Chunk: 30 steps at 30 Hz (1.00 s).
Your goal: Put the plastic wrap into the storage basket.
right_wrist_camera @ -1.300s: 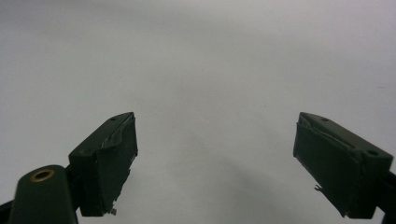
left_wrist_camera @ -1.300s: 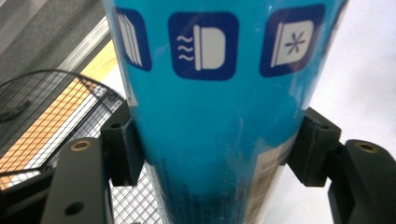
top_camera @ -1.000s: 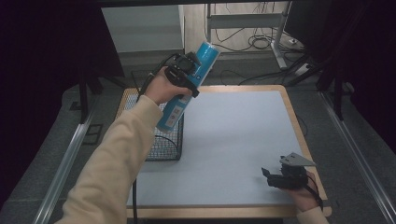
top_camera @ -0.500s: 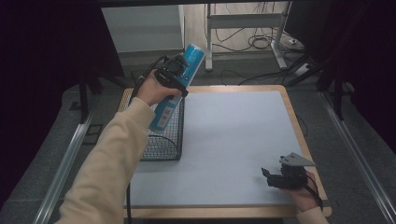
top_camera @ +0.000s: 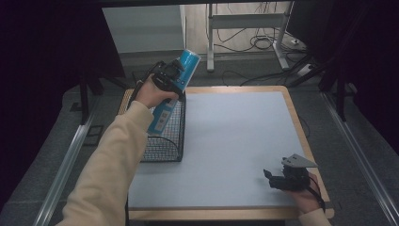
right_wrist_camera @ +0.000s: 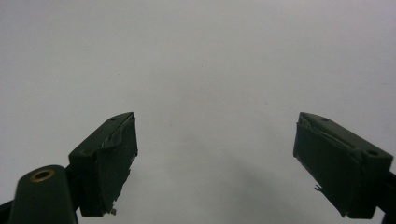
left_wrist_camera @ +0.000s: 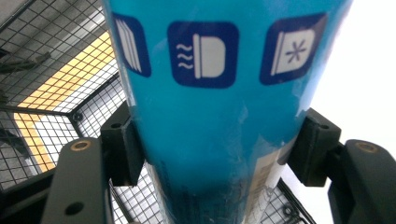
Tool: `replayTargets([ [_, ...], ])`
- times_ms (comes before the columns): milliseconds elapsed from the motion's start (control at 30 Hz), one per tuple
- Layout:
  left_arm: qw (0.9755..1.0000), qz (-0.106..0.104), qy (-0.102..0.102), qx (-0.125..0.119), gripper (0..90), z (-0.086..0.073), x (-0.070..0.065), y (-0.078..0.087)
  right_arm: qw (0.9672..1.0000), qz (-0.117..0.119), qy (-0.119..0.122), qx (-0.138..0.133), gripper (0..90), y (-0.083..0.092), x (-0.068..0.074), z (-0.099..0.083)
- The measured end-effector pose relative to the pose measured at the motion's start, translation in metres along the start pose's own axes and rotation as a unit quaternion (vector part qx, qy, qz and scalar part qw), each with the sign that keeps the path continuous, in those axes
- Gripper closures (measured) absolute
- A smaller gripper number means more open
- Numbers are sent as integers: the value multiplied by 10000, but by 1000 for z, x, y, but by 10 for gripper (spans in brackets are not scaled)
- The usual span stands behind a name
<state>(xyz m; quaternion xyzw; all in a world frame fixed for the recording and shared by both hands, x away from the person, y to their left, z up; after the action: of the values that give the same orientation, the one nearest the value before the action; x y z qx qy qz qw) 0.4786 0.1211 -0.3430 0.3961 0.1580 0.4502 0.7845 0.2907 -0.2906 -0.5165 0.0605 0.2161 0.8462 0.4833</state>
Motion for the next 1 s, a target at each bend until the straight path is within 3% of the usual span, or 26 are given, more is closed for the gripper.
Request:
replayTargets([
  [600, 9995, -13, 163, 285, 320, -11, 14, -41, 10000, -32, -1, 36, 136, -2, -1, -2],
  [1000, 9979, 103, 279, 574, 320, -19, 27, -73, 9998, -142, 21, -138, 137, 2, 0, 2],
])
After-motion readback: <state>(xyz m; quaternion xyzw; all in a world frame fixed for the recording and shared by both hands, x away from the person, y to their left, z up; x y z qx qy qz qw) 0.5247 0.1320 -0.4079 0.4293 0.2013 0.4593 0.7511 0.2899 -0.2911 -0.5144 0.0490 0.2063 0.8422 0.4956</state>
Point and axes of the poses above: each handheld gripper's, and its own axes: y roughly backward along the jaws, z roughly out of its top, x roughly to its left, the point moved 1 cm from there along -y, roughly forward along the jaws, and after that the axes turned 14 degrees about -x, right-handed, at the moved point
